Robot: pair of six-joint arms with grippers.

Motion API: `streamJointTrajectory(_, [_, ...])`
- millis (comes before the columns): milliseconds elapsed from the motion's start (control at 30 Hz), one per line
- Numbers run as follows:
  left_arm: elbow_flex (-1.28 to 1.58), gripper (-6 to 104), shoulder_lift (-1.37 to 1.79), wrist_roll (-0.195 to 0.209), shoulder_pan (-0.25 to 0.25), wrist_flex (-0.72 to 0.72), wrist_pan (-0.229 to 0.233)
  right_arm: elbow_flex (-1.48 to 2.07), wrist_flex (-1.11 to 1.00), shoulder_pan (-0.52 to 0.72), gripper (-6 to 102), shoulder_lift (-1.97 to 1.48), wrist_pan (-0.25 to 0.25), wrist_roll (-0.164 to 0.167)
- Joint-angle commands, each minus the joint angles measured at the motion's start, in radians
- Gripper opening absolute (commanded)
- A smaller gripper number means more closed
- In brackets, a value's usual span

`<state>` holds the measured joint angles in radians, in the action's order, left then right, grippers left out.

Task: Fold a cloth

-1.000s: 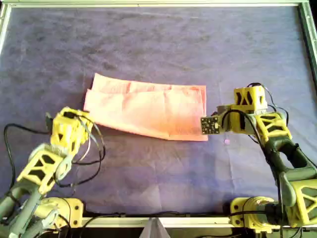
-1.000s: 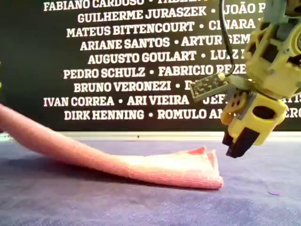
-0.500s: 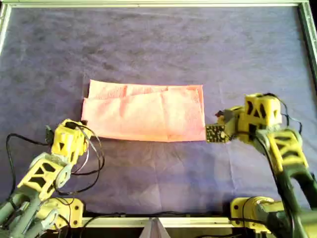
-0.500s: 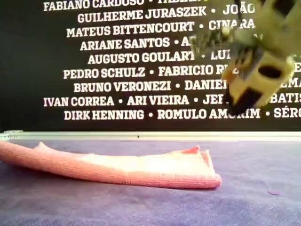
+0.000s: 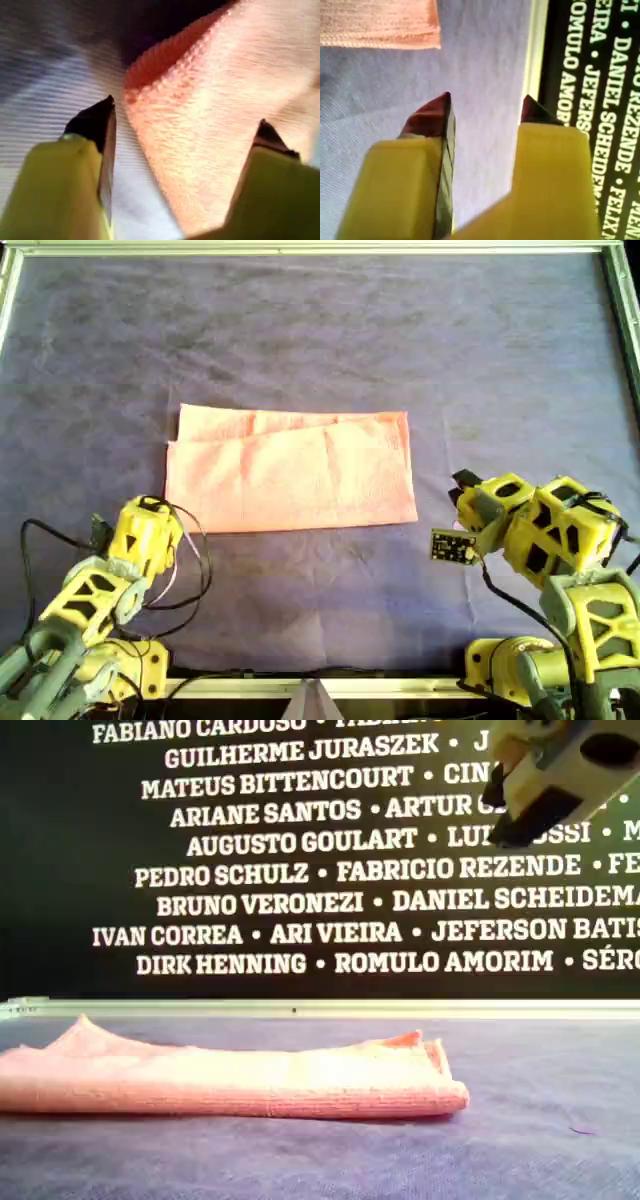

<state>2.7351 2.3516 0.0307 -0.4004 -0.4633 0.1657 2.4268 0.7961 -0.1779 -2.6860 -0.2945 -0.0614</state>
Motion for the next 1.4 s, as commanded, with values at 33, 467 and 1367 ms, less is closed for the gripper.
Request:
streamJointTrajectory(33, [-0.216,91,-0.144,0.028,0.009,-0.066,-0.003,-0.021,0.003,0.008,55,-0.018,0.005,-0.003])
streamJointTrajectory(467, [-0.707,92,-0.238,0.236,-0.003,-0.649,0.014,-0.020,0.020,0.009,55,-0.040,0.005,-0.003])
streamJointTrajectory(1367, [-0.137,92,0.765,0.222,0.066,-0.537,0.244,0.278,-0.046,0.014,55,-0.008,0.008,0.250])
